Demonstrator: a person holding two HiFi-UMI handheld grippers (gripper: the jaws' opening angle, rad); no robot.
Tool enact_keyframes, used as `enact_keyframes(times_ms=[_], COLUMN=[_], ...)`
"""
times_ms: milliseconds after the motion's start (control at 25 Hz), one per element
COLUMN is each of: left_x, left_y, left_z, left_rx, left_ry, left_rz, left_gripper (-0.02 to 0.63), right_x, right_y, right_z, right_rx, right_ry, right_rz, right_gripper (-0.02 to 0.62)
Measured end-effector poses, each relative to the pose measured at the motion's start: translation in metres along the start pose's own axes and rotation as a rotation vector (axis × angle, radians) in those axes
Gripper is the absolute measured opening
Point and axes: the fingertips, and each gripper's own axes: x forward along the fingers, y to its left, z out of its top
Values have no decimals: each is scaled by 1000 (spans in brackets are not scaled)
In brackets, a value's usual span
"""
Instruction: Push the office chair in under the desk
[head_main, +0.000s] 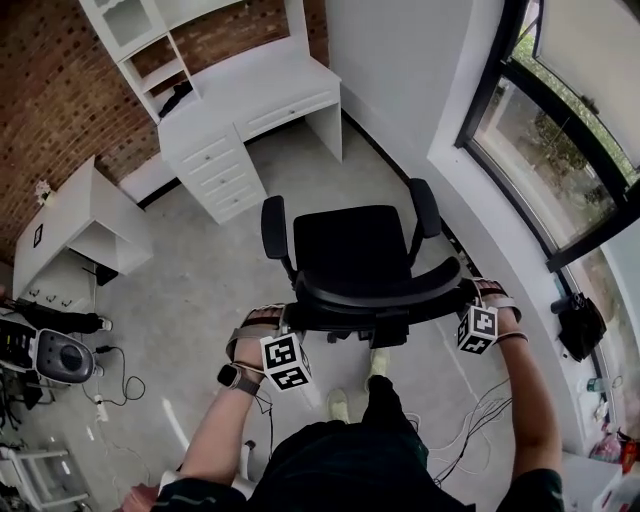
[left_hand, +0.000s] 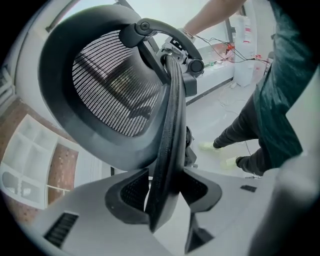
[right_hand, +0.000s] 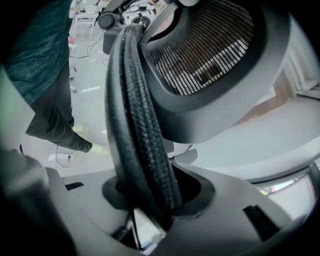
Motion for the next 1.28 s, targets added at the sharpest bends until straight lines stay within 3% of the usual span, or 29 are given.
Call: enact_keyframes(times_ms=[1280], left_x=[100], left_y=[177], left_z=[11], left_rx=[-184], left_ry=[159], left_rz=[81], left_gripper=[186], right_x=[159], right_y=[-208], right_z=[15], right_rx=[-165], right_ry=[-137], right_rz=[30], right_gripper=[138])
